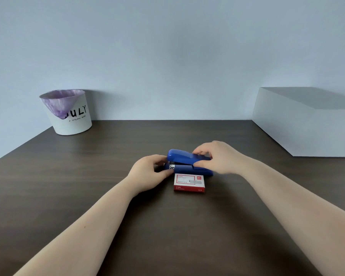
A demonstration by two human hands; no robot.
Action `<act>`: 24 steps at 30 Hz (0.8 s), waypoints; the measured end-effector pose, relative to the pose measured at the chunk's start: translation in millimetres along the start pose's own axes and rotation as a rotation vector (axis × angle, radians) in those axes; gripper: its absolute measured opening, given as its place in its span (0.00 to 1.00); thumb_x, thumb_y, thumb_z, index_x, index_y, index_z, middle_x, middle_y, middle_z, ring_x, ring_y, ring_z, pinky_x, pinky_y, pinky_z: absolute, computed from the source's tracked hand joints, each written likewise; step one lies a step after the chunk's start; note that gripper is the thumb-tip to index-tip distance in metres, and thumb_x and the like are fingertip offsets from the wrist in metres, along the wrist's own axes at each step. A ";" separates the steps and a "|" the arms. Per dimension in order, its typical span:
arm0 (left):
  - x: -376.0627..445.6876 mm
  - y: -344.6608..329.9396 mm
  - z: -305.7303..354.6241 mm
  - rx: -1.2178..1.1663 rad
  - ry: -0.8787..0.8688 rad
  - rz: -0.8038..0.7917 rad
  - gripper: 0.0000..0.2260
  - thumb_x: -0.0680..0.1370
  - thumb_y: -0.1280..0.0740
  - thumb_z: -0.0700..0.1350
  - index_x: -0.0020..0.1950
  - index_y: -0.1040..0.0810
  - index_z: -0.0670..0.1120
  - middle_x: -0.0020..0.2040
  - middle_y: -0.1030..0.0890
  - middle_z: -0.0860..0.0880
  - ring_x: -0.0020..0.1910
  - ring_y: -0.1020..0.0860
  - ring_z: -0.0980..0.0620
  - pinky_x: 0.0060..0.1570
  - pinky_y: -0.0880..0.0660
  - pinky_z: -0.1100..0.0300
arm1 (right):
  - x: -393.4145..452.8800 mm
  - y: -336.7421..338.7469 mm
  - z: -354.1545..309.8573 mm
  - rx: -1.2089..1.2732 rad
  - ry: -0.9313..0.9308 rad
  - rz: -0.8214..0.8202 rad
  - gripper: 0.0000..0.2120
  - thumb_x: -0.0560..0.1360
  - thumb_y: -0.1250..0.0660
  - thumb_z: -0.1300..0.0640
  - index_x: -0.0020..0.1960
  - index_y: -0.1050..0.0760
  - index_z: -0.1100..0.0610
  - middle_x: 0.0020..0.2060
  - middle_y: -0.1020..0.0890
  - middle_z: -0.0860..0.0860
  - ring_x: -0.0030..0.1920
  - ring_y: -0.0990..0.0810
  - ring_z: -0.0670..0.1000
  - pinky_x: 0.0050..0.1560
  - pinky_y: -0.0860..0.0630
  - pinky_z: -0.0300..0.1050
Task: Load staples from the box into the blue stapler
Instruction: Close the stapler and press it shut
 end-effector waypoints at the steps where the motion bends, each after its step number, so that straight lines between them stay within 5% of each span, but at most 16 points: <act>1: -0.2 3.0 -1.6 -0.079 0.030 0.012 0.15 0.73 0.31 0.47 0.60 0.22 0.51 0.53 0.18 0.55 0.53 0.21 0.57 0.57 0.28 0.61 | -2.2 2.1 3.4 -0.001 -0.009 0.003 0.18 0.72 0.31 0.49 0.60 0.23 0.51 0.55 0.18 0.47 0.47 0.24 0.45 0.50 0.29 0.40; 6: 11.9 22.0 -18.5 -0.188 0.179 0.118 0.09 0.75 0.34 0.44 0.55 0.20 0.50 0.50 0.17 0.51 0.49 0.21 0.54 0.53 0.27 0.60 | -10.1 4.7 14.6 0.027 -0.013 0.033 0.17 0.74 0.33 0.50 0.62 0.24 0.51 0.54 0.19 0.45 0.38 0.29 0.36 0.48 0.35 0.36; 12: 46.8 24.2 -26.3 0.060 0.242 0.204 0.12 0.77 0.38 0.50 0.42 0.21 0.44 0.41 0.17 0.46 0.43 0.21 0.47 0.43 0.27 0.56 | -9.6 -3.7 19.1 -0.004 0.056 0.079 0.12 0.75 0.36 0.53 0.57 0.23 0.53 0.47 0.18 0.49 0.45 0.24 0.50 0.49 0.27 0.46; 16: 81.1 -2.5 -9.3 0.256 0.210 0.161 0.12 0.76 0.41 0.54 0.43 0.23 0.48 0.42 0.20 0.49 0.43 0.23 0.47 0.42 0.29 0.56 | 1.9 -0.9 42.4 0.050 -0.036 0.185 0.13 0.75 0.36 0.53 0.59 0.24 0.53 0.50 0.19 0.49 0.50 0.23 0.51 0.53 0.28 0.45; 24: 151.4 -52.8 30.0 0.275 0.143 0.085 0.07 0.74 0.41 0.48 0.40 0.27 0.47 0.37 0.25 0.50 0.41 0.26 0.45 0.39 0.33 0.57 | 29.1 15.3 99.3 0.040 -0.201 0.277 0.13 0.74 0.34 0.51 0.56 0.23 0.54 0.49 0.19 0.50 0.51 0.22 0.54 0.53 0.25 0.48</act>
Point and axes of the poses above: each hand's wrist, its own x-axis towards the middle knuckle, its own y-axis out of the back of the hand, z = x × y, the point moved 6 cm from there along x, towards the middle knuckle
